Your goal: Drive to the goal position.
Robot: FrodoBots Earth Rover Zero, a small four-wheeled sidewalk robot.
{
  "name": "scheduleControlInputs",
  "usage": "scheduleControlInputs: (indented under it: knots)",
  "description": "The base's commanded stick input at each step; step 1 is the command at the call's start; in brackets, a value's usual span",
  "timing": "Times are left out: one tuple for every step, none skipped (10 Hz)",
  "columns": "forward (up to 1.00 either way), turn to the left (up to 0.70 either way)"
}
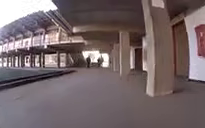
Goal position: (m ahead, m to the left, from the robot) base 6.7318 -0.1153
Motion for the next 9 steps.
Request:
scheduleControlInputs:
  knots:
    - [0.92,0.01]
    - [0.92,0.01]
    - [0.92,0.01]
    - [0.92,0.01]
    - [0.92,0.01]
    - [0.92,0.01]
    - [0.92,0.01]
    - [0.92,0.01]
    - [0.92,0.01]
